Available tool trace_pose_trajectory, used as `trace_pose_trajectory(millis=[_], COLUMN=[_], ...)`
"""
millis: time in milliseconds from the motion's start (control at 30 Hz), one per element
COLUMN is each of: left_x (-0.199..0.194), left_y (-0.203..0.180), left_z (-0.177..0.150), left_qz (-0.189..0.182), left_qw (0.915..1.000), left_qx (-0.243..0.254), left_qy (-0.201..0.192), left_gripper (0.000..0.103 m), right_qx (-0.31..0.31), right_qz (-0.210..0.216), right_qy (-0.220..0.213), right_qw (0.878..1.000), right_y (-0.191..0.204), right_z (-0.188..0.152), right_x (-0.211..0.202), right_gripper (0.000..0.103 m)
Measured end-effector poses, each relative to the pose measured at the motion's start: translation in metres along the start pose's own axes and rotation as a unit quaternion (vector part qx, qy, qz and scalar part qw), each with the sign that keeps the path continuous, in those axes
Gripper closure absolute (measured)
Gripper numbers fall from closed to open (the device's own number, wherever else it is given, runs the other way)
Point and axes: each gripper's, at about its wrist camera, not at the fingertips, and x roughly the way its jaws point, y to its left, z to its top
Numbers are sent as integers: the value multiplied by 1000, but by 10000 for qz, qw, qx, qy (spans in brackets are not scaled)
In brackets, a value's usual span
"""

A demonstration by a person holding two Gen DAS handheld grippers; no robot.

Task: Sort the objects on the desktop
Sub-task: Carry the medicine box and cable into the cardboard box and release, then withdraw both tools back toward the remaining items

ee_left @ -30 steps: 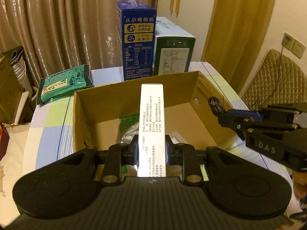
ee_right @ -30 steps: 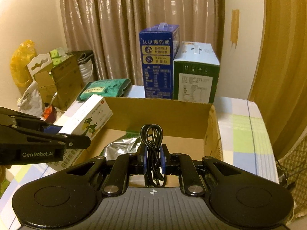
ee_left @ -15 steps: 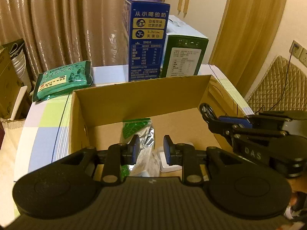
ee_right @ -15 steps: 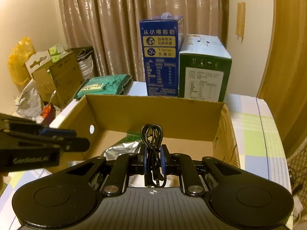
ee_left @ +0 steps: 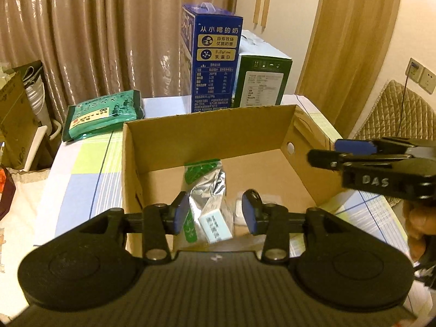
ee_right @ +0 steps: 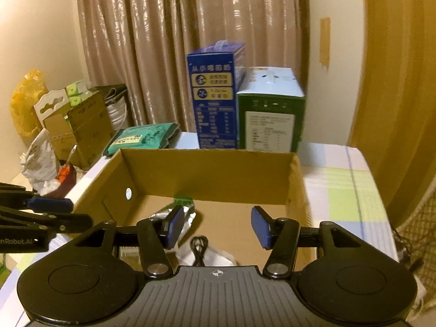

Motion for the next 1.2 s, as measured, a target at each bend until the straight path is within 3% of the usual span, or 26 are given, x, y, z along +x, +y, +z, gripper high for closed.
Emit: trace_pose_trajectory(millis=[133, 367, 733, 1100, 1200], left_x=[-23, -66, -120, -140, -135], left_y=[-3, -10, -6, -38, -49], left_z=[-15, -46, -116, -181, -196], left_qz=[15, 37, 256, 102, -200], left_qw=[10000, 9998, 9996, 9998, 9991], left_qx=[-59, -118, -122, 102, 216], left_qy=[-51, -147, -87, 120, 315], left_gripper=[54, 31, 4, 1, 2], right_qx=[148, 223, 592, 767, 768], right_qz=[-27, 62, 69, -139, -299], right_qy=[-134, -147, 68, 311, 350], right_qw=[9998, 9996, 9982, 9965, 9960], right_y=[1, 19, 37, 27, 21], right_z=[-13, -48, -132, -178, -181], right_x=[-36, -93, -148, -174, -179], right_gripper=[30, 15, 4, 2, 2])
